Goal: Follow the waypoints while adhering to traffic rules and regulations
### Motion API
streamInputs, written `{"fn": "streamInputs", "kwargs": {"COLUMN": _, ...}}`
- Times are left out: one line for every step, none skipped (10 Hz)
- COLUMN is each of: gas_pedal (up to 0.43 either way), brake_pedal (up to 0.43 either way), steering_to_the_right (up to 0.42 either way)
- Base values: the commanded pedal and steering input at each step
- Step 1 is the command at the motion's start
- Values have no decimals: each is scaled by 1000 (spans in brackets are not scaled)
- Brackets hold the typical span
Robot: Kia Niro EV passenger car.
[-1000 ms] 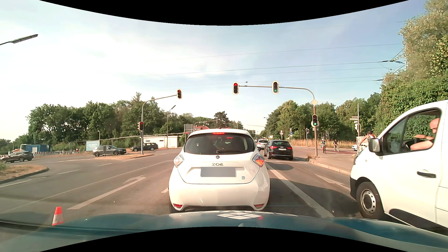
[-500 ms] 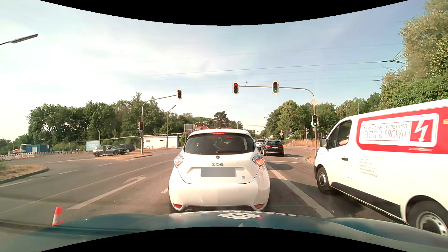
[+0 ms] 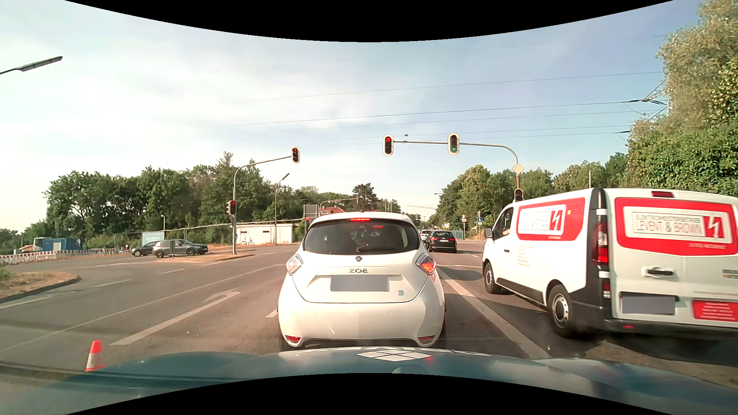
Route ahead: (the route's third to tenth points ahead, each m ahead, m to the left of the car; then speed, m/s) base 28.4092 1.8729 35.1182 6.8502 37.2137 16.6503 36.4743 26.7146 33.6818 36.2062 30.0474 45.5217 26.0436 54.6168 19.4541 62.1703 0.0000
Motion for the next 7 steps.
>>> {"fn": "streamInputs", "kwargs": {"gas_pedal": 0, "brake_pedal": 232, "steering_to_the_right": 6}}
{"fn": "streamInputs", "kwargs": {"gas_pedal": 0, "brake_pedal": 232, "steering_to_the_right": 6}}
{"fn": "streamInputs", "kwargs": {"gas_pedal": 0, "brake_pedal": 232, "steering_to_the_right": 5}}
{"fn": "streamInputs", "kwargs": {"gas_pedal": 0, "brake_pedal": 232, "steering_to_the_right": 5}}
{"fn": "streamInputs", "kwargs": {"gas_pedal": 0, "brake_pedal": 232, "steering_to_the_right": 5}}
{"fn": "streamInputs", "kwargs": {"gas_pedal": 0, "brake_pedal": 232, "steering_to_the_right": 5}}
{"fn": "streamInputs", "kwargs": {"gas_pedal": 0, "brake_pedal": 232, "steering_to_the_right": 5}}
